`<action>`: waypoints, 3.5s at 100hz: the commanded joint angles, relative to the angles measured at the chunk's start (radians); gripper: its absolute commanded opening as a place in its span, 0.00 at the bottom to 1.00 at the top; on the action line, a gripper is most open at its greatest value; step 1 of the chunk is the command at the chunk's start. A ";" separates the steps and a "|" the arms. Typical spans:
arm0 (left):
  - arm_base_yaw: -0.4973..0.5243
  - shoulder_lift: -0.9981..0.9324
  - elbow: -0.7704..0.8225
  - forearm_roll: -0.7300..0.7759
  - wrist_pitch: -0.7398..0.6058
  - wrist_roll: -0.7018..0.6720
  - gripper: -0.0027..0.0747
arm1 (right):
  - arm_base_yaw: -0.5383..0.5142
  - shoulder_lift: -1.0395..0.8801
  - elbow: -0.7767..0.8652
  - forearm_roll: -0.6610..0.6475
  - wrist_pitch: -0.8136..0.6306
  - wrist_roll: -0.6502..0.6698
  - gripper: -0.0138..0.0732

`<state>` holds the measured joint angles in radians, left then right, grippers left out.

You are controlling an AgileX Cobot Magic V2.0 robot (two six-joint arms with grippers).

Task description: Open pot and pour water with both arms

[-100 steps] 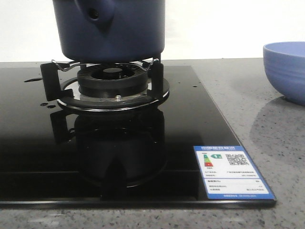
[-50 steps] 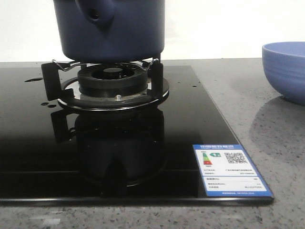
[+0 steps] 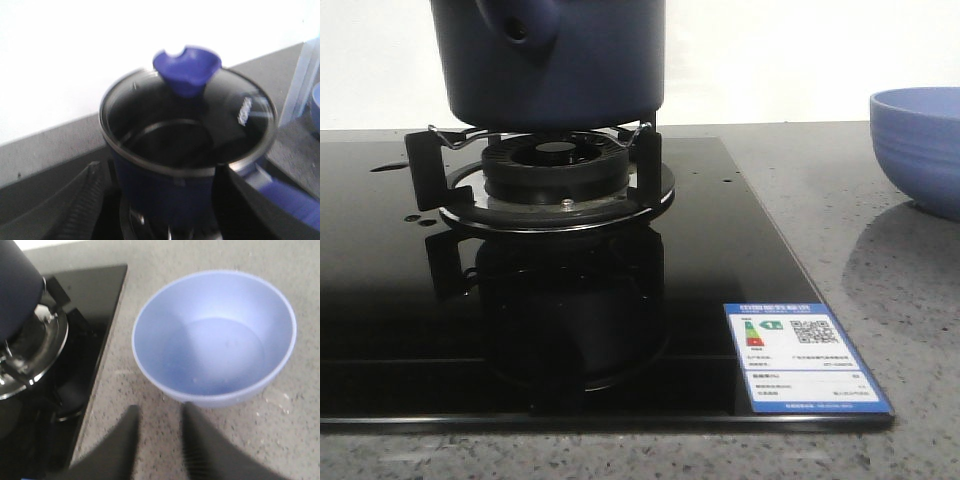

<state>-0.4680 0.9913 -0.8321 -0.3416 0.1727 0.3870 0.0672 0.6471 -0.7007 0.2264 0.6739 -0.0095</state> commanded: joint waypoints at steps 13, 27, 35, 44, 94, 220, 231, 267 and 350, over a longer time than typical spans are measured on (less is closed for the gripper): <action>-0.010 0.079 -0.179 -0.027 -0.048 0.026 0.60 | 0.000 0.008 -0.038 0.010 -0.117 -0.016 0.64; -0.010 0.128 -0.292 -0.234 0.196 0.144 0.60 | 0.000 0.008 -0.038 0.010 -0.128 -0.016 0.64; -0.008 0.155 -0.343 -0.447 0.397 0.328 0.60 | 0.000 0.008 -0.038 0.010 -0.136 -0.016 0.64; -0.001 0.177 -0.380 -0.674 0.577 0.553 0.60 | 0.000 0.008 -0.038 0.010 -0.138 -0.016 0.64; 0.244 0.273 -0.384 -1.176 0.711 1.147 0.60 | 0.000 0.008 -0.038 0.005 -0.114 -0.016 0.64; 0.252 0.576 -0.384 -1.489 0.511 1.571 0.78 | 0.000 0.008 -0.038 -0.018 -0.106 -0.016 0.64; 0.252 0.595 -0.384 -1.517 0.524 1.578 0.78 | 0.000 0.008 -0.038 -0.018 -0.106 -0.016 0.64; 0.252 0.622 -0.384 -1.517 0.631 1.578 0.62 | 0.000 0.008 -0.038 -0.018 -0.100 -0.016 0.64; 0.371 0.453 -0.422 -1.486 0.759 1.436 0.33 | 0.000 0.008 -0.038 0.047 -0.136 -0.016 0.64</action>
<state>-0.1235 1.5365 -1.2128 -1.7471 0.8689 1.8631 0.0672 0.6471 -0.7023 0.2361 0.6288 -0.0127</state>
